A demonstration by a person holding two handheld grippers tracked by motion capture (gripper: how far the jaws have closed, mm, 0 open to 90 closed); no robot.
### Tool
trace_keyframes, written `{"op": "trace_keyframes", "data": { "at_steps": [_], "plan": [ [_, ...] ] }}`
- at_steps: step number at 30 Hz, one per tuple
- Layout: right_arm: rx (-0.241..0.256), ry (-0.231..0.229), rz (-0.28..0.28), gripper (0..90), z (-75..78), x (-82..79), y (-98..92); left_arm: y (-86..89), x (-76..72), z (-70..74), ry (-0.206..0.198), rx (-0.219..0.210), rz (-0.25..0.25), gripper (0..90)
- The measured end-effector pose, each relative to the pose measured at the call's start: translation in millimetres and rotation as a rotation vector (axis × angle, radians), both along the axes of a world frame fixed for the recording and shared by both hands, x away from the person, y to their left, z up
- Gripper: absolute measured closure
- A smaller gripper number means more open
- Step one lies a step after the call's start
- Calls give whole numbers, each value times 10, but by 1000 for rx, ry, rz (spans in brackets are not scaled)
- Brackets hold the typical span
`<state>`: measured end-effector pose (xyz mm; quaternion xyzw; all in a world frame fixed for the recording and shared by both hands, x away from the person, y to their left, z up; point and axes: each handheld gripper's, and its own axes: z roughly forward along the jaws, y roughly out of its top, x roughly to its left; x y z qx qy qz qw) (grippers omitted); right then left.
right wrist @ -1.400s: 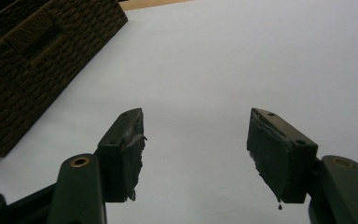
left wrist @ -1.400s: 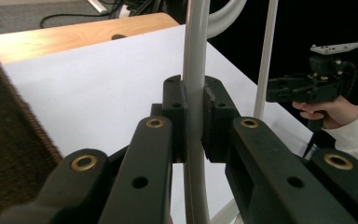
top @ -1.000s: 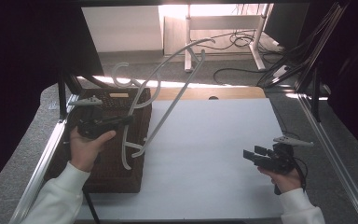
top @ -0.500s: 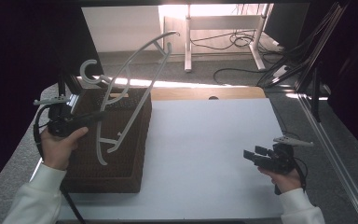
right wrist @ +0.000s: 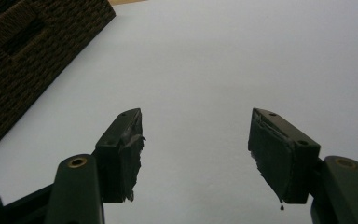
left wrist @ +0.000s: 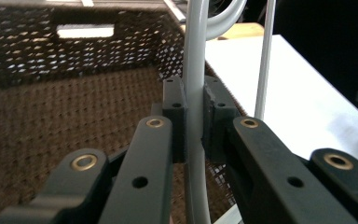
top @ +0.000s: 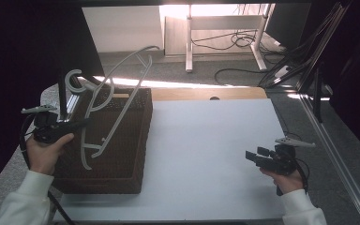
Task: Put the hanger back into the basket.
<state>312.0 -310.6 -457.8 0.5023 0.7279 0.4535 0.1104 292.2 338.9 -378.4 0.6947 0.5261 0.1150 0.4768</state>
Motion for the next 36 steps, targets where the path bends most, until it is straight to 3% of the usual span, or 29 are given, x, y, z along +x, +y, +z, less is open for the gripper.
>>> {"op": "trace_keyframes", "data": {
  "at_steps": [17, 36],
  "plan": [
    [-1, -8, 14, 346, 8, -16, 6, 242, -88, -148, 35, 82, 50, 825],
    [-15, -1, 14, 341, -5, -9, 7, 309, -106, -382, 100, 152, 97, 822]
  ]
}}
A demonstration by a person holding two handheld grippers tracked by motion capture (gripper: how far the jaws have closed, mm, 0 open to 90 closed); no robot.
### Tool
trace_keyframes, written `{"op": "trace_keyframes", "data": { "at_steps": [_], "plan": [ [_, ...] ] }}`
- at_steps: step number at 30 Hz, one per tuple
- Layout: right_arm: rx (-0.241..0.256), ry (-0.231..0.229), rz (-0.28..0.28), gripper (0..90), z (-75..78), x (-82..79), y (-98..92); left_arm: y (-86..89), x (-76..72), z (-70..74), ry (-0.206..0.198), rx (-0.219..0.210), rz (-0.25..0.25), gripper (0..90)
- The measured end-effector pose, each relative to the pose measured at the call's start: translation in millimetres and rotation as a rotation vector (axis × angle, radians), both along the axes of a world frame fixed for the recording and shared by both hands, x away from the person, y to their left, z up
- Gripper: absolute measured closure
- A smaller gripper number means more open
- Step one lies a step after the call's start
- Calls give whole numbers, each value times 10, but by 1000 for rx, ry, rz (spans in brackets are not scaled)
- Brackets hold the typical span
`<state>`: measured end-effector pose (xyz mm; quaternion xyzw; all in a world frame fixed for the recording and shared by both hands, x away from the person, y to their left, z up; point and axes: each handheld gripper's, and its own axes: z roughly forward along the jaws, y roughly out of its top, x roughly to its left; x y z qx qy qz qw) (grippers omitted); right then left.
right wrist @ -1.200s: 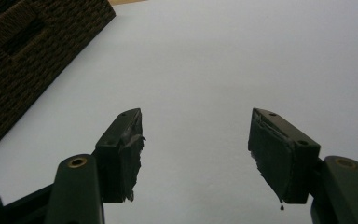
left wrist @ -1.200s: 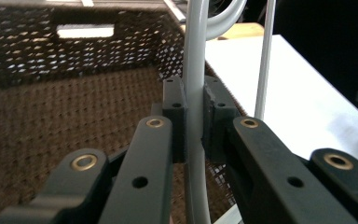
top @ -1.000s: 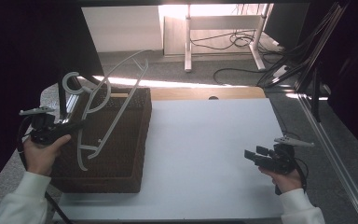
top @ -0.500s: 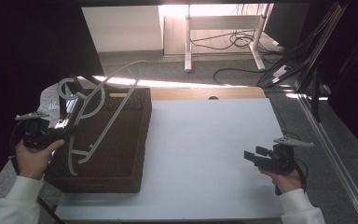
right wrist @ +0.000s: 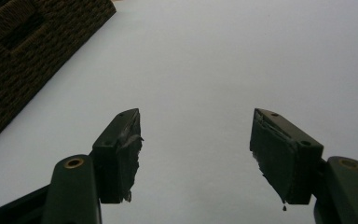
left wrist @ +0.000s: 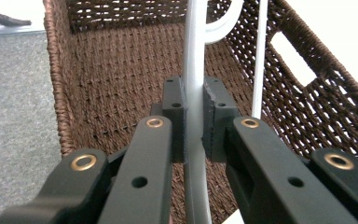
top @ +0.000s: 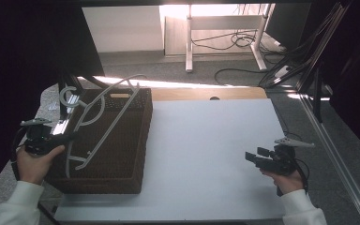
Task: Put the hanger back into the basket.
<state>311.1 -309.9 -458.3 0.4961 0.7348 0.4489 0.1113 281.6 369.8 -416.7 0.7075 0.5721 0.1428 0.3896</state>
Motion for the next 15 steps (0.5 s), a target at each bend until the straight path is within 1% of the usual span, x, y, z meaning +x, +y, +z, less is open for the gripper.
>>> {"op": "trace_keyframes", "data": {
  "at_steps": [4, 8, 11, 12, 13, 14, 15],
  "plan": [
    [0, -1, 1, 340, 0, 0, -3, -15, 24, -36, 10, 0, 4, 821],
    [1, 1, -2, 338, -1, 0, -10, -33, 62, -72, 25, 13, 6, 816],
    [1, 1, 0, 337, -3, 0, -9, -47, 119, -132, 78, 27, -32, 805],
    [0, 2, 1, 337, -3, 1, -8, -53, 134, -156, 91, 31, -44, 779],
    [-2, 1, 1, 336, -5, 2, -7, -64, 146, -171, 101, 40, -46, 701],
    [-3, 1, 3, 336, -7, 4, -7, -78, 149, -178, 100, 55, -38, 611],
    [-4, 1, 3, 336, -8, 4, -5, -88, 150, -179, 94, 63, -33, 547]
  ]
}}
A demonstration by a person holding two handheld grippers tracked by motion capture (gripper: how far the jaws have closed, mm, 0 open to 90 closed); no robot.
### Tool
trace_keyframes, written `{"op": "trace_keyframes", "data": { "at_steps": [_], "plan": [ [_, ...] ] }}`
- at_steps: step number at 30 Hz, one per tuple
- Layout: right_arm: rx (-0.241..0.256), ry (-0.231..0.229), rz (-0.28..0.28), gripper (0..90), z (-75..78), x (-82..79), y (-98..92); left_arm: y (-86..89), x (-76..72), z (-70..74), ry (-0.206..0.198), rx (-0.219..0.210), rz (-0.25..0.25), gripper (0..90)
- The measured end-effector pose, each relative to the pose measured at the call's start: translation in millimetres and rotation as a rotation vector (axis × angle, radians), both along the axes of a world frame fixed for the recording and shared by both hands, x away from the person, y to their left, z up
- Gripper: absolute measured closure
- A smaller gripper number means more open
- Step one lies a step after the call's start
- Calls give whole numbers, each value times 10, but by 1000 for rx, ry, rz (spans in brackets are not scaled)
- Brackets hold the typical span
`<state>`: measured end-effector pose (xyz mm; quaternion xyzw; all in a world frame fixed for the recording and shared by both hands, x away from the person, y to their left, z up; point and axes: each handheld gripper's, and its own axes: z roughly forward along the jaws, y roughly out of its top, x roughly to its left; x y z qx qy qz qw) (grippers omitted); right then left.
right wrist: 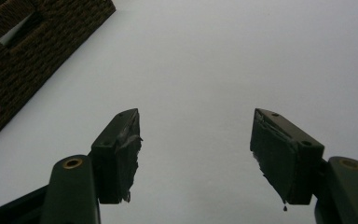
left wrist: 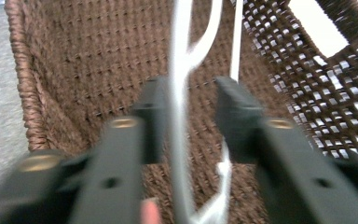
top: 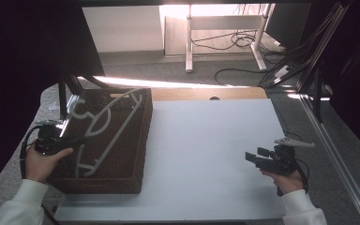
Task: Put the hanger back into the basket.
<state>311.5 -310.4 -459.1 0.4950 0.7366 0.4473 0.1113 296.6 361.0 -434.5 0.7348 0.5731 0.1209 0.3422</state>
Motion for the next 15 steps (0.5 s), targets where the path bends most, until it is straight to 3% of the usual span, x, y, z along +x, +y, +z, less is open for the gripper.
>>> {"op": "trace_keyframes", "data": {
  "at_steps": [2, 4, 10, 15],
  "plan": [
    [0, 1, 1, 334, 0, 0, 3, -17, -2, 11, -7, 1, 1, 454],
    [1, 1, 0, 334, 0, 0, 4, -45, -13, 27, -16, 11, -4, 421],
    [-1, 2, 3, 333, -2, 5, 8, -154, -48, 79, -36, 3, -31, 390],
    [3, -2, 9, 330, -1, 16, 14, -280, -85, 103, -49, -33, -64, 374]
  ]
}}
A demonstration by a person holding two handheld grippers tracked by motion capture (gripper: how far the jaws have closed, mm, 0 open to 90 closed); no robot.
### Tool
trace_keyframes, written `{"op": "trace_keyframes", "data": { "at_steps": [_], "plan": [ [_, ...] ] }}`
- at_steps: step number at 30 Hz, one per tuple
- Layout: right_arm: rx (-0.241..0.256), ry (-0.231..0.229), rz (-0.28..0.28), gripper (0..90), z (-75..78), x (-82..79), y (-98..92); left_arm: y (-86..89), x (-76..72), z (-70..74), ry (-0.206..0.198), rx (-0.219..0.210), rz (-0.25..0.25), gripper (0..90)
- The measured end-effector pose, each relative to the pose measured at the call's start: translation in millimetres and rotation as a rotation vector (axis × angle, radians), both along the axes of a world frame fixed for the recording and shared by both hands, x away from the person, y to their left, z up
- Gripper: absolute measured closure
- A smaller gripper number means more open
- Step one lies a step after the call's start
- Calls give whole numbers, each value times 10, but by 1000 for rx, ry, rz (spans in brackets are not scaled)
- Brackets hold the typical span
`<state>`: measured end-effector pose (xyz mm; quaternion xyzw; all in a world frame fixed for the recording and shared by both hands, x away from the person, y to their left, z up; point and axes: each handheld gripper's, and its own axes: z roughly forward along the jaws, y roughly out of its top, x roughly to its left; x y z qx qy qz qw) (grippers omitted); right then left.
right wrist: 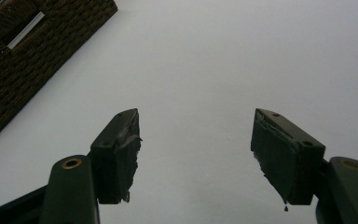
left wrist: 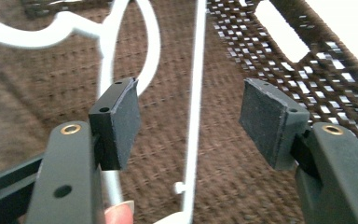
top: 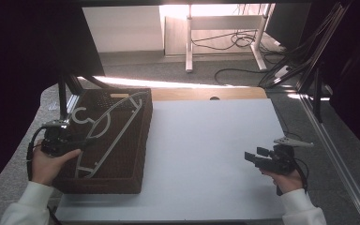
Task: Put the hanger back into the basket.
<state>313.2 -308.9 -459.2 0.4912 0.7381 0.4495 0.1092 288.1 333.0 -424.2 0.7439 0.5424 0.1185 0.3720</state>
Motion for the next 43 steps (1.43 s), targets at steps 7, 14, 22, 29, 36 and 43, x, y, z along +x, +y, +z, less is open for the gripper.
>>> {"op": "trace_keyframes", "data": {
  "at_steps": [7, 14, 22, 29, 36, 43],
  "plan": [
    [-17, -3, 27, 320, -17, 21, 38, -232, -58, 18, -30, -47, -56, 353],
    [-19, -21, 54, 313, 11, 7, 69, -519, -126, 12, -56, -54, -116, 337],
    [-21, -51, 70, 301, 43, -44, 67, -789, -220, -17, -88, -77, -173, 324],
    [-33, -77, 97, 280, 57, -72, 105, -980, -269, -112, -84, -76, -211, 319],
    [-71, -94, 138, 257, 33, -72, 138, -1011, -278, -144, -88, -58, -204, 316],
    [-77, -128, 168, 214, 26, -81, 164, -986, -290, -144, -99, -72, -189, 307]
  ]
}}
